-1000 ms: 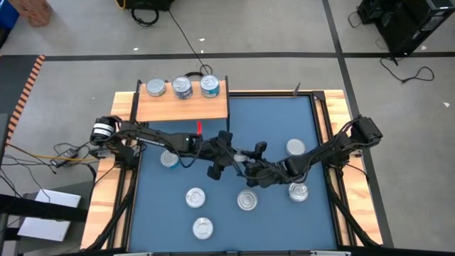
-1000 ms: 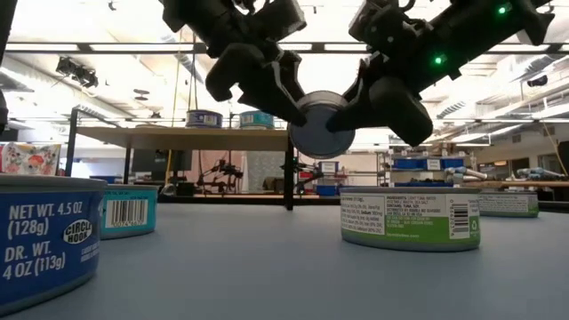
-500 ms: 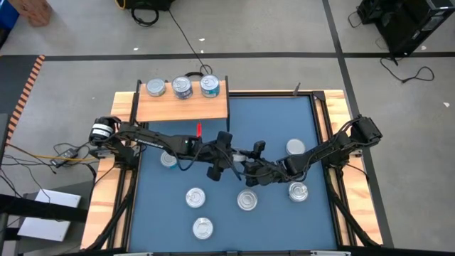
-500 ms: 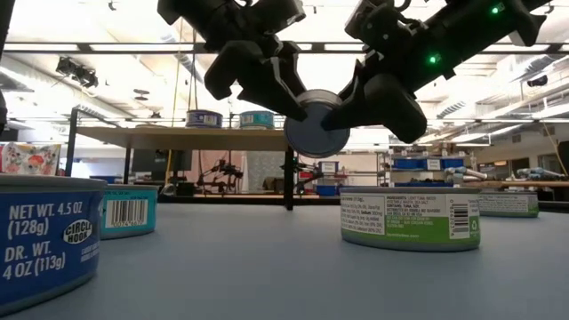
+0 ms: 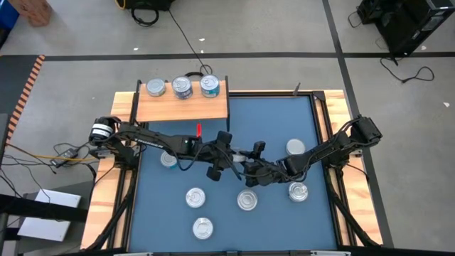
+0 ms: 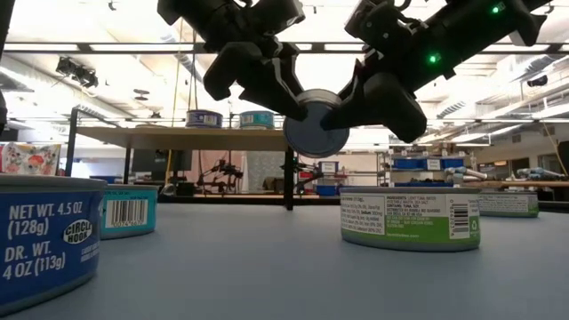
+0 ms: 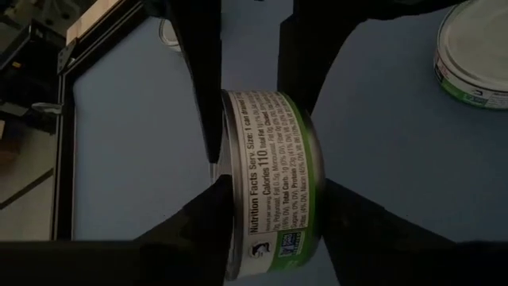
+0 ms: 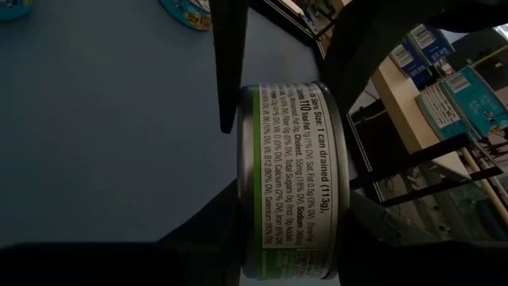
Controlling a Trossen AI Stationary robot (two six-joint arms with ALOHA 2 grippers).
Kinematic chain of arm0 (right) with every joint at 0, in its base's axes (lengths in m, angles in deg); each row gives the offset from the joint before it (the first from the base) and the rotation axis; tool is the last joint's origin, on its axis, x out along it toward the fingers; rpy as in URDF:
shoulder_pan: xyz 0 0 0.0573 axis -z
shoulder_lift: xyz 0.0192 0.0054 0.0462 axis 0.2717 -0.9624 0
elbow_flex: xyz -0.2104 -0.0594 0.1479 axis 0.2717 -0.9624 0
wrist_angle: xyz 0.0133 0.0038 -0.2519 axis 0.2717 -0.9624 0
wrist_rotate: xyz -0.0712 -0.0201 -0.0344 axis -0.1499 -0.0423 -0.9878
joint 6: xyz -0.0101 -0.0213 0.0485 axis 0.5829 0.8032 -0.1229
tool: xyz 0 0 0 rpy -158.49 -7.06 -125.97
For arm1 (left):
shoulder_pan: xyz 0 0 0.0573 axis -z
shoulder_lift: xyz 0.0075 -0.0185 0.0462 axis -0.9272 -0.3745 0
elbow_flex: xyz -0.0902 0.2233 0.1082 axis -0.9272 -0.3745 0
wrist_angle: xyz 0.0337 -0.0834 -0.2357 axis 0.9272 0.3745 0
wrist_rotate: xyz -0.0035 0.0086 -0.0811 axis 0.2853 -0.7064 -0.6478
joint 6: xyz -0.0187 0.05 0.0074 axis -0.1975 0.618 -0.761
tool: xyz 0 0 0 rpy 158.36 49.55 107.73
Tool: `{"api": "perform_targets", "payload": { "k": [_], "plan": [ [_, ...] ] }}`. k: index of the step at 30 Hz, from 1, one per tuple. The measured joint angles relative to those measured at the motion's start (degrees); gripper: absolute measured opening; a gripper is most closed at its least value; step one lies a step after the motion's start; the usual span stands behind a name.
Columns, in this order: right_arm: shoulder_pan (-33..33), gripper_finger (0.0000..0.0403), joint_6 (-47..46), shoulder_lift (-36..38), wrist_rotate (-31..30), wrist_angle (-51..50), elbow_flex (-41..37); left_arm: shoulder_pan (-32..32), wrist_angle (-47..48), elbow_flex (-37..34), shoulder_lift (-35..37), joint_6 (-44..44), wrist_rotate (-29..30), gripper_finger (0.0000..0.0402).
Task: Stack canned seafood by type on shelf
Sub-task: Stack the green white tuna can on top of the green white tuna can on the shelf
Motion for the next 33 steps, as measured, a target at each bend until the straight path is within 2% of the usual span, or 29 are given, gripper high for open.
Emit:
{"api": "perform_targets", "payload": {
  "k": [4,15,19,26,33],
  "plan": [
    [0.00,0.0141,-0.47,0.00,0.09,0.14,0.00,0.02,0.26,0.00,0.00,0.28,0.25,0.0143],
    [0.00,0.0144,-0.11,0.00,0.06,0.24,0.00,0.02,0.55,0.04,0.00,0.24,0.70,0.0141],
    [0.00,0.0178,0.42,-0.02,-0.49,0.78,0.00,0.02,0.62,0.07,0.00,-0.05,0.68,0.0141],
    [-0.07,0.0245,0.42,-0.02,-5.00,0.95,0.02,-0.08,1.10,0.07,0.00,0.01,1.59,0.0141],
    [-0.43,0.0287,0.38,0.04,-5.74,0.81,0.02,-0.05,1.75,0.07,0.00,0.40,1.88,0.0141]
  ]
}}
